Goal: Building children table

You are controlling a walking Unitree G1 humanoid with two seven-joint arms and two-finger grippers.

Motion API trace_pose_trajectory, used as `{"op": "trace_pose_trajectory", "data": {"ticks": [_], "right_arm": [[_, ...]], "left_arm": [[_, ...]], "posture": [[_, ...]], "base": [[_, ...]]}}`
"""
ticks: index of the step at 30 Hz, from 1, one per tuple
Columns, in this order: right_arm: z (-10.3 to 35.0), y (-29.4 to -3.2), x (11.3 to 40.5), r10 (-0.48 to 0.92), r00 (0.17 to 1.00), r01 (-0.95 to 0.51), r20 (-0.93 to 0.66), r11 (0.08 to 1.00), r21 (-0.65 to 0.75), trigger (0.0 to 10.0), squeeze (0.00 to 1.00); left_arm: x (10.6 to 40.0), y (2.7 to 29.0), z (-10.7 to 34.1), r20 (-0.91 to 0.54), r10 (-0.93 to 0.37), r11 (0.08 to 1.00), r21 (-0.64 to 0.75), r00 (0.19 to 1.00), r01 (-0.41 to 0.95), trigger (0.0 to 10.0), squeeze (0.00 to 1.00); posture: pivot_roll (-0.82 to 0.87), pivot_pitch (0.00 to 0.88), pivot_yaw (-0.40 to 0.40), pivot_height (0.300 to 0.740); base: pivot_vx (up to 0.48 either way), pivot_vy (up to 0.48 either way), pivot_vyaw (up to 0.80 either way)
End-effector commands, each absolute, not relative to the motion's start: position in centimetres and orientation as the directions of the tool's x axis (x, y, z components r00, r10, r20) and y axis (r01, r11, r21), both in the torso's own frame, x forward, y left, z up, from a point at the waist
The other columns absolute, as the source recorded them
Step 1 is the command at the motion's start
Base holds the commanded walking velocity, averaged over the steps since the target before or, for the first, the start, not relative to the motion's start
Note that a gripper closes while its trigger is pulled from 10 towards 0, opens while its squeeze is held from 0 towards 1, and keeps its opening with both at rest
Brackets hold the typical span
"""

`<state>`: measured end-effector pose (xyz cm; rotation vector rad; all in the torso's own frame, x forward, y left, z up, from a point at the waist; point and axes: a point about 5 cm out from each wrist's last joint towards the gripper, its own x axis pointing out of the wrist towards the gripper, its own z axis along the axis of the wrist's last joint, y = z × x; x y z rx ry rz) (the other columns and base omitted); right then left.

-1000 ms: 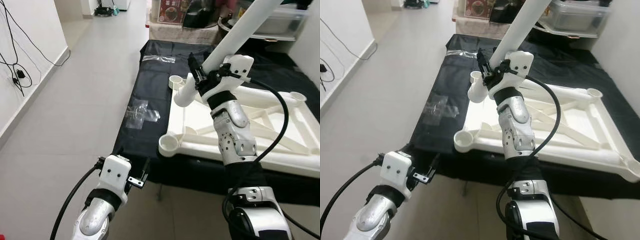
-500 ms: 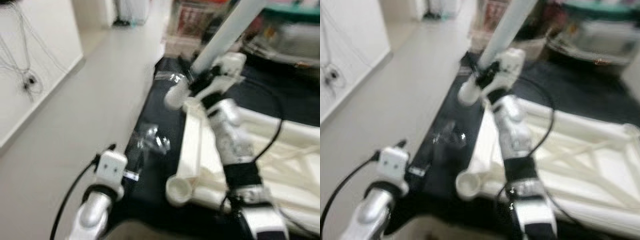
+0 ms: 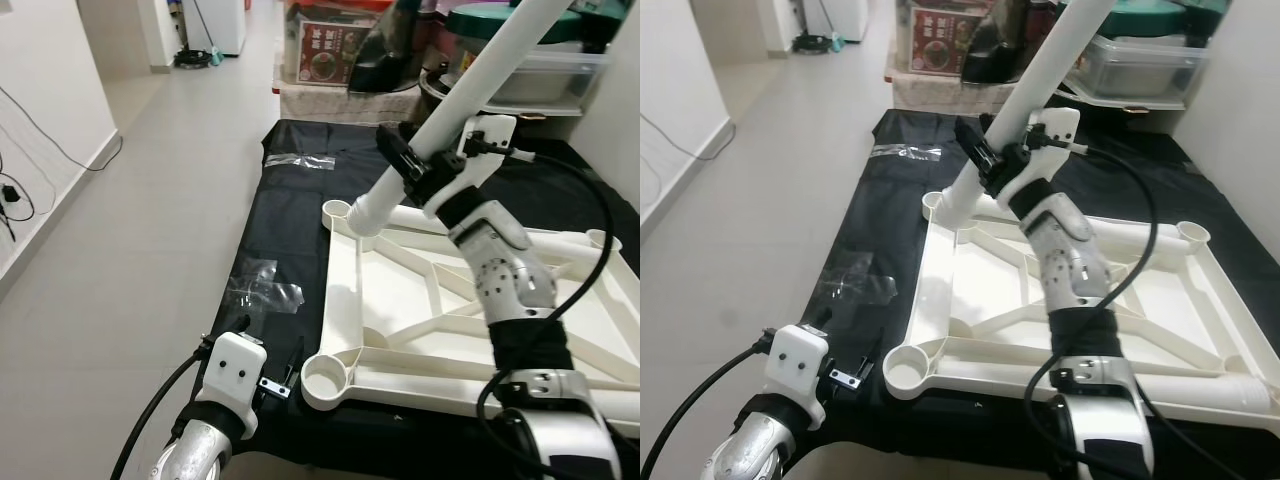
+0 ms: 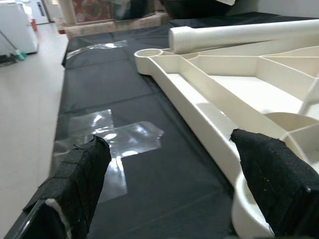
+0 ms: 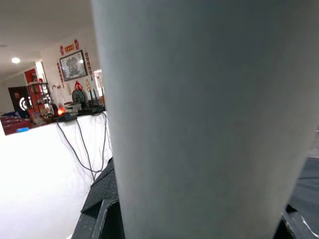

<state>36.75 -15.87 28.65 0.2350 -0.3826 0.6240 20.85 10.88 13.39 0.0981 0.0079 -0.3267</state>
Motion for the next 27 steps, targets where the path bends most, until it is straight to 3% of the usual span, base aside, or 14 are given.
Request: {"op": "trace_pose_trajectory", "data": {"ticks": [1,6,27], "right_arm": [[27.9,-16.1,36.9,0.526,0.756,-0.606,0.39,0.788,0.111,10.0,0.0],[27.0,-16.2,37.0,0.53,0.767,-0.6,0.361,0.792,0.113,10.0,0.0],[26.4,-15.5,36.8,0.544,0.77,-0.598,0.334,0.798,0.08,10.0,0.0]], "left_arm": [[20.6,10.8,13.1,-0.05,-0.329,0.939,0.087,0.943,0.332,10.0,0.0],[20.5,10.9,12.9,-0.06,-0.317,0.943,0.088,0.947,0.321,10.0,0.0],[20.3,10.9,13.0,-0.059,-0.299,0.949,0.089,0.952,0.304,10.0,0.0]], "posture": [[0.07,0.136,-0.079,0.74],[0.07,0.138,-0.079,0.74],[0.07,0.158,-0.084,0.74]], "base": [[-0.476,0.0,0.0],[-0.476,0.0,0.0],[0.0,0.0,0.0]]}}
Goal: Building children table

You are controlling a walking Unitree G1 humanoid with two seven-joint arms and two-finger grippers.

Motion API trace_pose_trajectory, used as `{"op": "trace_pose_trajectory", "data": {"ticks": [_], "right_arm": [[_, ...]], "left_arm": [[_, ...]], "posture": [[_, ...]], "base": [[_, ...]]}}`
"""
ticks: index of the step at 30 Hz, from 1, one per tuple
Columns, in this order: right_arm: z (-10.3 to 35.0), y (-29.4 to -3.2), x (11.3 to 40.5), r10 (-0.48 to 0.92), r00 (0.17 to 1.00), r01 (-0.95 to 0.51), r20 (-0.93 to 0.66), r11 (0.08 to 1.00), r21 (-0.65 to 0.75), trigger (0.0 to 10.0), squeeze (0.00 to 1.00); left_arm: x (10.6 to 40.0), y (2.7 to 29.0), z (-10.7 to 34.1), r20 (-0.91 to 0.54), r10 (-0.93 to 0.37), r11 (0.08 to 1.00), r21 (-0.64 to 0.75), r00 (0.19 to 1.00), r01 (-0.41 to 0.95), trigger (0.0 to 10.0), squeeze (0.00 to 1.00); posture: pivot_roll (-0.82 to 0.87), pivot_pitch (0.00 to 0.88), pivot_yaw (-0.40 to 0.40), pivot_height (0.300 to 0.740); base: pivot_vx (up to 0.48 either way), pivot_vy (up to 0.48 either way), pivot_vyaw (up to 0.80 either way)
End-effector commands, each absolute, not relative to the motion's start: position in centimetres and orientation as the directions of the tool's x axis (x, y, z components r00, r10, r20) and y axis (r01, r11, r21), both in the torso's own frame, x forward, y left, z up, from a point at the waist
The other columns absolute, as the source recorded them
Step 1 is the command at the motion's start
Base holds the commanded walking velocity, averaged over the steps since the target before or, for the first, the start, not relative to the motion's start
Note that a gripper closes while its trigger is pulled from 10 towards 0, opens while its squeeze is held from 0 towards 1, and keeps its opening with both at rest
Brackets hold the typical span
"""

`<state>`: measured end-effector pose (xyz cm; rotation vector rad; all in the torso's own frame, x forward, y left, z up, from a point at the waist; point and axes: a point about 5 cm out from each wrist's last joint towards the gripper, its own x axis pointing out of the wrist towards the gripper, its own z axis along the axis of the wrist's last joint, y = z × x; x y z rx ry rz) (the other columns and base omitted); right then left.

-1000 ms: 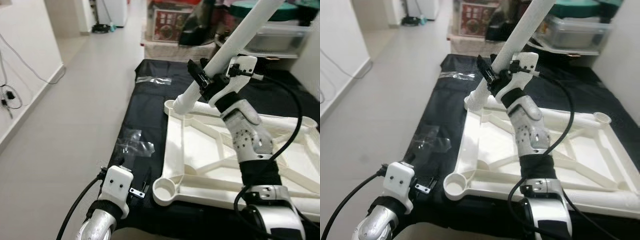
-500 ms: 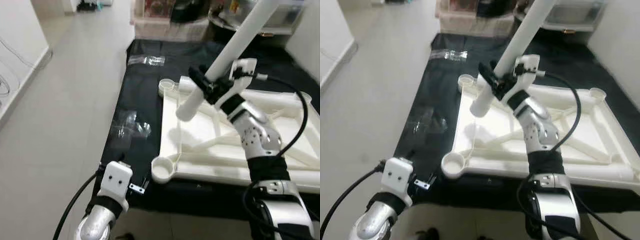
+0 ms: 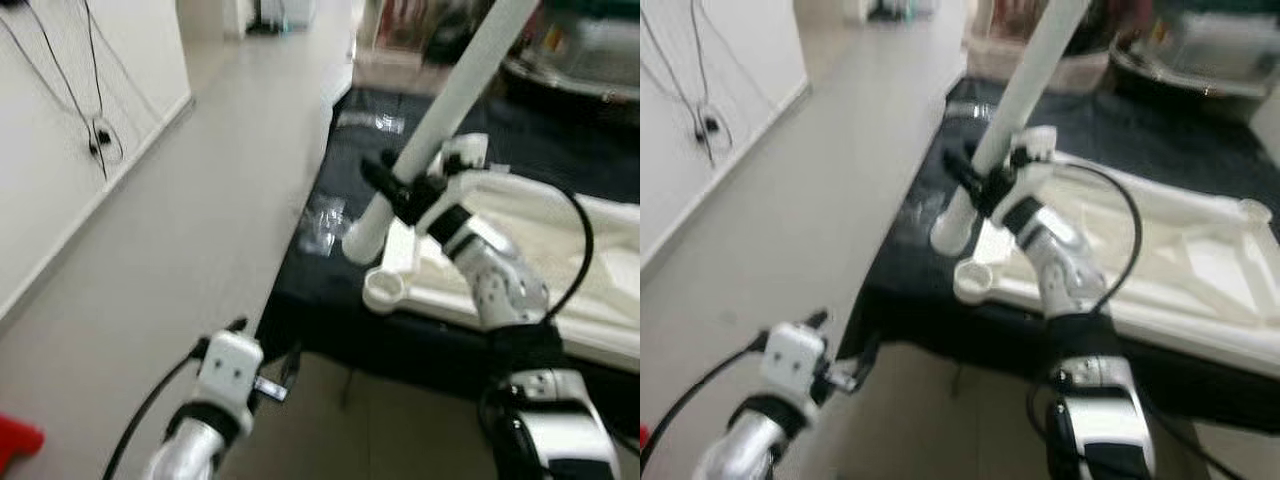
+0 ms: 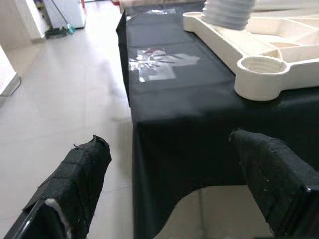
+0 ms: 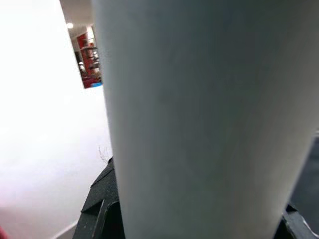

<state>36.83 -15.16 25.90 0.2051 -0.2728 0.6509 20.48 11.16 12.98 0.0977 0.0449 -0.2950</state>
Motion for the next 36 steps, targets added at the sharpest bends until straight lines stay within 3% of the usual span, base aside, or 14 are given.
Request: {"op": "trace_pose_trajectory", "data": {"ticks": [1,6,13,20,26,36], "right_arm": [[26.4,-15.5,36.8,0.544,0.77,-0.598,0.334,0.798,0.08,10.0,0.0],[26.3,-15.4,36.2,0.417,0.833,-0.456,0.363,0.89,0.023,10.0,0.0],[25.6,-14.7,35.5,0.389,0.843,-0.431,0.372,0.902,0.035,10.0,0.0],[24.9,-14.1,34.2,0.294,0.869,-0.351,0.397,0.933,0.079,10.0,0.0],[20.2,-13.2,30.4,0.275,0.914,-0.308,0.299,0.949,0.067,10.0,0.0],[16.6,-13.3,27.1,0.176,0.959,-0.183,0.223,0.983,0.008,10.0,0.0]], "left_arm": [[20.3,10.9,13.0,-0.059,-0.299,0.949,0.089,0.952,0.304,10.0,0.0],[20.6,11.0,13.7,-0.014,-0.272,0.958,0.089,0.962,0.272,10.0,0.0],[20.9,11.2,13.7,-0.004,-0.259,0.96,0.109,0.966,0.258,10.0,0.0],[21.7,11.3,13.9,-0.002,-0.264,0.957,0.128,0.965,0.262,10.0,0.0],[22.7,11.7,13.0,-0.028,-0.245,0.96,0.133,0.969,0.247,10.0,0.0],[23.0,11.1,12.5,-0.034,-0.26,0.954,0.142,0.965,0.263,10.0,0.0]], "posture": [[0.07,0.158,-0.084,0.74],[0.06,0.151,-0.082,0.74],[0.06,0.137,-0.076,0.74],[0.07,0.089,-0.074,0.74],[0.05,0.018,-0.045,0.74],[0.04,0.0,-0.031,0.74]], "base": [[0.0,0.0,0.0],[0.0,0.0,-0.16],[0.0,0.0,-0.75],[0.0,-0.385,0.0],[-0.444,-0.066,0.0],[-0.48,0.0,0.0]]}}
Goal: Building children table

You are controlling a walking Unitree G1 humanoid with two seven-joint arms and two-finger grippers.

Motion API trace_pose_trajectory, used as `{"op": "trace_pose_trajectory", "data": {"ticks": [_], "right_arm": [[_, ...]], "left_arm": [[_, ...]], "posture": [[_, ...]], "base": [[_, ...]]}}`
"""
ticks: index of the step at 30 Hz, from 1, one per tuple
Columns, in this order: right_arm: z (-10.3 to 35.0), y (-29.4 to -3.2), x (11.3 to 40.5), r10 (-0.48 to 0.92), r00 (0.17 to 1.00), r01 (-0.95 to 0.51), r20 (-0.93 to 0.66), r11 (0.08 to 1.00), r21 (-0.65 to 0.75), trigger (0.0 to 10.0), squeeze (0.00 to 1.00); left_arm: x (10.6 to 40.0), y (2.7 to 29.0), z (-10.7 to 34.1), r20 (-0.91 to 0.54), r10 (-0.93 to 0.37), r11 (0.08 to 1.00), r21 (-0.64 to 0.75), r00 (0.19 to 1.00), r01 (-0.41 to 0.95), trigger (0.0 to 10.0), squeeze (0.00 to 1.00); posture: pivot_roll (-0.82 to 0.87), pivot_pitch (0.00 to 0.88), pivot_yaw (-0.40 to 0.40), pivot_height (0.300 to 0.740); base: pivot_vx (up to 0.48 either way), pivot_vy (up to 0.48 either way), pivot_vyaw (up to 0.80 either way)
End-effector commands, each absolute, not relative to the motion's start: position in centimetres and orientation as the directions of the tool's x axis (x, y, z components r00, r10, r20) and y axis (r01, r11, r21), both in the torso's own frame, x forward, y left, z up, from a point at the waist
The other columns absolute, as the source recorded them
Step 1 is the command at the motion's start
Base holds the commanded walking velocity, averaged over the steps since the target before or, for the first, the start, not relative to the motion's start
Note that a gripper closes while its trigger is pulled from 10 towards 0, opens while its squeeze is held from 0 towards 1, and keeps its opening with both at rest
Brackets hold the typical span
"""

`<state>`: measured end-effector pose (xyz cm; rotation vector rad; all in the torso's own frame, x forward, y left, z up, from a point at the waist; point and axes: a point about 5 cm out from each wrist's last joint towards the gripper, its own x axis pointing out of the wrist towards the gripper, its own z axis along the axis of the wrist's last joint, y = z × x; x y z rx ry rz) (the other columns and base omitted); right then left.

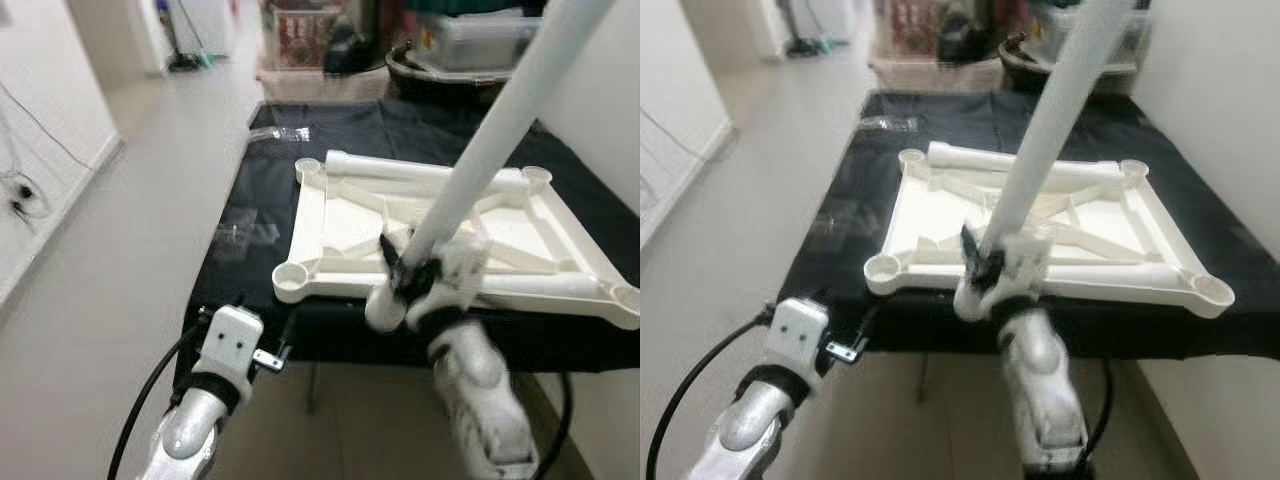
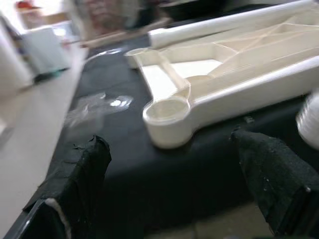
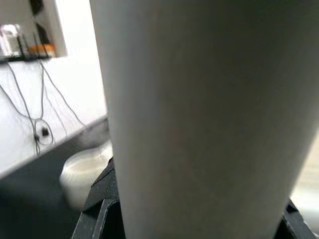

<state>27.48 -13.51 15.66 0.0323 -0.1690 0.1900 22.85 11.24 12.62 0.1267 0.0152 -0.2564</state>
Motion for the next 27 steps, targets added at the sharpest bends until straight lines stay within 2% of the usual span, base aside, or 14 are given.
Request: {"op": "trace_pose_trajectory", "data": {"ticks": [1,8,13,19,27], "right_arm": [[16.5,-13.2,26.8,0.169,0.96,-0.177,0.224,0.984,0.016,10.0,0.0],[16.7,-12.6,26.4,0.157,0.962,-0.174,0.225,0.983,0.054,10.0,0.0],[15.4,-12.3,25.8,0.199,0.966,-0.196,0.163,0.98,-0.033,10.0,0.0],[12.7,-11.2,25.0,0.261,0.964,-0.255,0.042,0.961,-0.106,10.0,0.0],[12.9,-10.9,24.8,0.291,0.956,-0.286,0.041,0.953,-0.103,10.0,0.0]], "left_arm": [[23.0,11.1,12.5,-0.033,-0.26,0.954,0.146,0.965,0.262,10.0,0.0],[23.3,11.0,12.3,-0.032,-0.261,0.954,0.147,0.965,0.263,10.0,0.0],[23.4,10.9,12.2,-0.039,-0.256,0.954,0.152,0.966,0.259,10.0,0.0],[23.4,10.7,12.2,-0.028,-0.265,0.952,0.149,0.964,0.266,10.0,0.0],[23.2,10.7,12.1,-0.038,-0.245,0.959,0.14,0.969,0.248,10.0,0.0]], "posture": [[0.04,0.0,-0.031,0.74],[0.03,0.0,-0.033,0.74],[0.03,0.003,-0.04,0.74],[0.04,0.001,-0.045,0.74],[0.03,0.004,-0.043,0.74]], "base": [[-0.48,0.0,0.0],[-0.48,0.0,0.0],[-0.476,0.0,0.0],[0.0,0.0,0.0],[0.0,0.0,0.0]]}}
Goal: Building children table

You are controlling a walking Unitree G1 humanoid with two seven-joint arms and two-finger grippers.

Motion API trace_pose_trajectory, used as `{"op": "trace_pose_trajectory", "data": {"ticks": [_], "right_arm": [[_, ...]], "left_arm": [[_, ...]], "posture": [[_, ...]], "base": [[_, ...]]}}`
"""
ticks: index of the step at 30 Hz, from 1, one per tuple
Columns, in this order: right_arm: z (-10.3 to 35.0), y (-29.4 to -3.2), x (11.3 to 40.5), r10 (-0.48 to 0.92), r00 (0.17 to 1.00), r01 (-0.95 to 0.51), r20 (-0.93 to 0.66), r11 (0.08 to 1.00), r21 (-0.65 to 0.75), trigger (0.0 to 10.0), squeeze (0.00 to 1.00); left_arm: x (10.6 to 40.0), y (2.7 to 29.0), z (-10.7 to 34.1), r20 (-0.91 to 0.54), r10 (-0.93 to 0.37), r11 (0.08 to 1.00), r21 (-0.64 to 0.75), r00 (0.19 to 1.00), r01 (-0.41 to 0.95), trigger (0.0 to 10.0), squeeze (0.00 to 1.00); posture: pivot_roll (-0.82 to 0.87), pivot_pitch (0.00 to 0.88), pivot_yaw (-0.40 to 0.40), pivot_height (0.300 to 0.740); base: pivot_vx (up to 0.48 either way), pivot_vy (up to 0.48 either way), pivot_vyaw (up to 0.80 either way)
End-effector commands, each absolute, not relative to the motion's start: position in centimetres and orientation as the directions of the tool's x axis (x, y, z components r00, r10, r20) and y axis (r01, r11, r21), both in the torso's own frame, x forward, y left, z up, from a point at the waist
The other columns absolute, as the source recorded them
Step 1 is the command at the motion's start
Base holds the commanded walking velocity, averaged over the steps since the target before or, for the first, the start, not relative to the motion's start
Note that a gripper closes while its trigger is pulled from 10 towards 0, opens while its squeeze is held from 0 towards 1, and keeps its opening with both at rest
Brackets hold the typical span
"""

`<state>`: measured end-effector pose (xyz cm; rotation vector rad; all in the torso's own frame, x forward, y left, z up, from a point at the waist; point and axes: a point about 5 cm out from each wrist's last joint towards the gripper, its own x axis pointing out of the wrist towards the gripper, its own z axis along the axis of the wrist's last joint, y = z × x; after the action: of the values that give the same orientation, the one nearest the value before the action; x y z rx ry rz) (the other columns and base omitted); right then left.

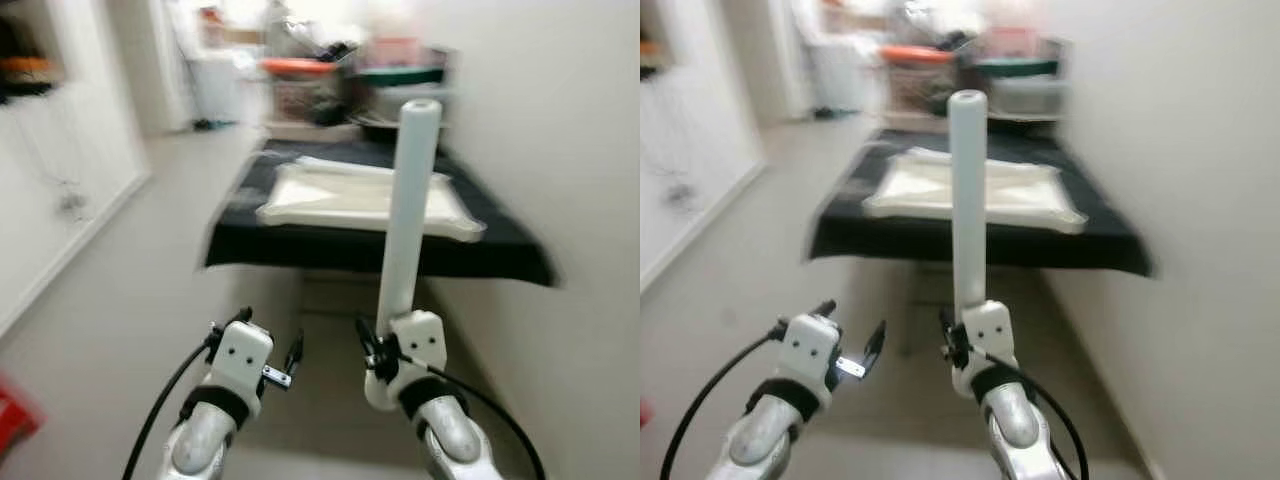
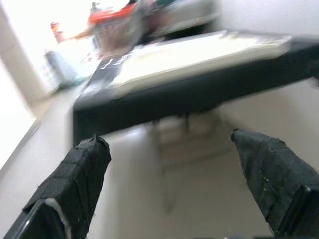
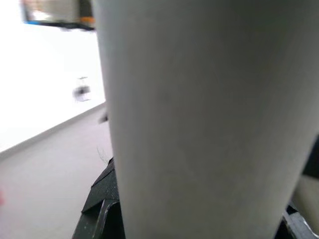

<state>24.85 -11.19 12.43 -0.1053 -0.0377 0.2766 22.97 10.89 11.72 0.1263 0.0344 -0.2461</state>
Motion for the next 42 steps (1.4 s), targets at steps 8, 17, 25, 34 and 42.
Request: {"op": "trace_pose_trajectory", "data": {"ticks": [8,17,25,34,42], "right_arm": [[13.2,-11.0,24.6,0.293,0.955,-0.287,0.042,0.951,-0.112,10.0,0.0],[15.5,-10.8,25.2,0.268,0.95,-0.262,0.159,0.963,-0.061,10.0,0.0],[16.7,-10.5,25.5,0.265,0.943,-0.258,0.201,0.964,-0.063,10.0,0.0],[17.1,-10.5,26.0,0.252,0.943,-0.245,0.218,0.968,-0.058,10.0,0.0],[17.6,-10.7,26.4,0.239,0.943,-0.232,0.231,0.971,-0.058,10.0,0.0]], "left_arm": [[22.4,11.0,11.9,-0.054,-0.231,0.962,0.138,0.971,0.236,10.0,0.0],[23.4,12.0,14.0,0.067,-0.146,0.973,0.189,0.987,0.131,10.0,0.0],[23.3,12.2,13.9,0.052,-0.134,0.978,0.167,0.99,0.124,10.0,0.0],[23.3,12.2,13.7,0.057,-0.14,0.973,0.191,0.988,0.127,10.0,0.0],[23.3,12.3,13.8,0.062,-0.138,0.974,0.191,0.988,0.124,10.0,0.0]], "posture": [[0.02,0.005,-0.043,0.74],[0.03,0.0,-0.038,0.74],[0.03,0.0,-0.04,0.74],[0.03,0.0,-0.044,0.74],[0.03,0.0,-0.045,0.74]], "base": [[0.0,0.0,0.0],[0.139,0.0,0.0],[0.344,0.0,0.0],[0.359,0.0,0.0],[0.357,0.0,0.0]]}}
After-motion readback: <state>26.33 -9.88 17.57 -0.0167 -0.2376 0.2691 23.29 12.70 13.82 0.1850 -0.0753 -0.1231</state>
